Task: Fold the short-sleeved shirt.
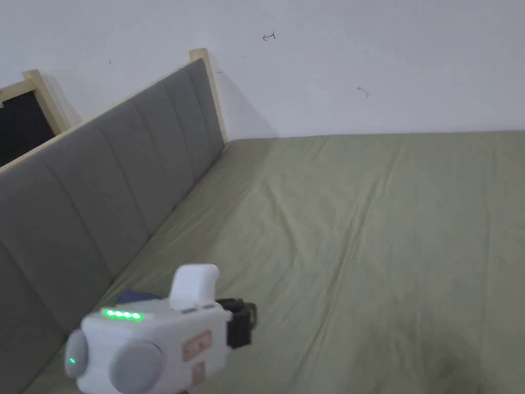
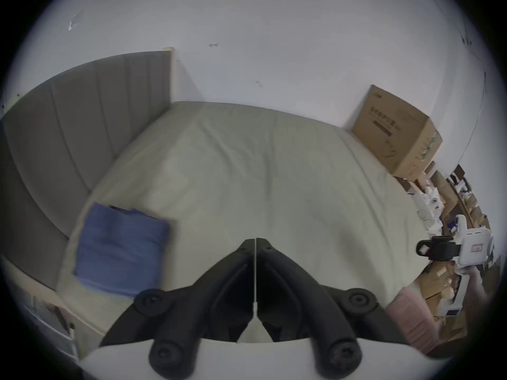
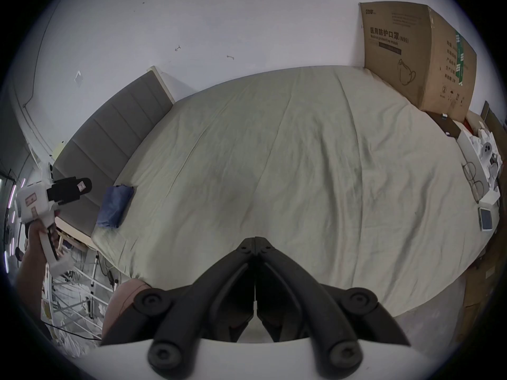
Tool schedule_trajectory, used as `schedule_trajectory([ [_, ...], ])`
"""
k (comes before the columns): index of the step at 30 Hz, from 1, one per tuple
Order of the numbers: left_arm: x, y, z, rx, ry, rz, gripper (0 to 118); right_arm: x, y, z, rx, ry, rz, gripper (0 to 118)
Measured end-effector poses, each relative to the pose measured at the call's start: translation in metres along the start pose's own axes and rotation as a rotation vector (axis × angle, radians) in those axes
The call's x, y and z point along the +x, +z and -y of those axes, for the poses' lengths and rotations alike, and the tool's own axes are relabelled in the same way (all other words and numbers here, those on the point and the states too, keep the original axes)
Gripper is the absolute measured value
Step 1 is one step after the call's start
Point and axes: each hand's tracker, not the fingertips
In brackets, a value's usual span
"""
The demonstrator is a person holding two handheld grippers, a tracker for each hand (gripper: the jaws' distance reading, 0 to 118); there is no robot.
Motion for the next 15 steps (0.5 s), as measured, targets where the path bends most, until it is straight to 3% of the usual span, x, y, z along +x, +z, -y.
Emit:
schedule_trajectory([
  [2,0.031,-0.015,0.022,0.043,0.063,0.147,1,0.003,0.010,-0.002,-0.001,-0.013,0.001,0],
  [3,0.042,-0.025,0.028,0.033,0.095,0.204,0,0.005,0.018,-0.003,-0.008,-0.043,-0.043,0],
  [6,0.080,-0.019,0.027,0.045,0.119,0.215,0,0.008,0.048,-0.013,0.019,-0.045,-0.055,0],
  [11,0.142,0.065,-0.022,0.365,-0.023,0.190,0,0.001,0.125,-0.037,0.358,0.059,-0.077,0],
  [15,0.191,0.148,-0.024,0.707,-0.159,0.048,0,-0.010,0.166,-0.032,0.753,0.161,0.016,0],
])
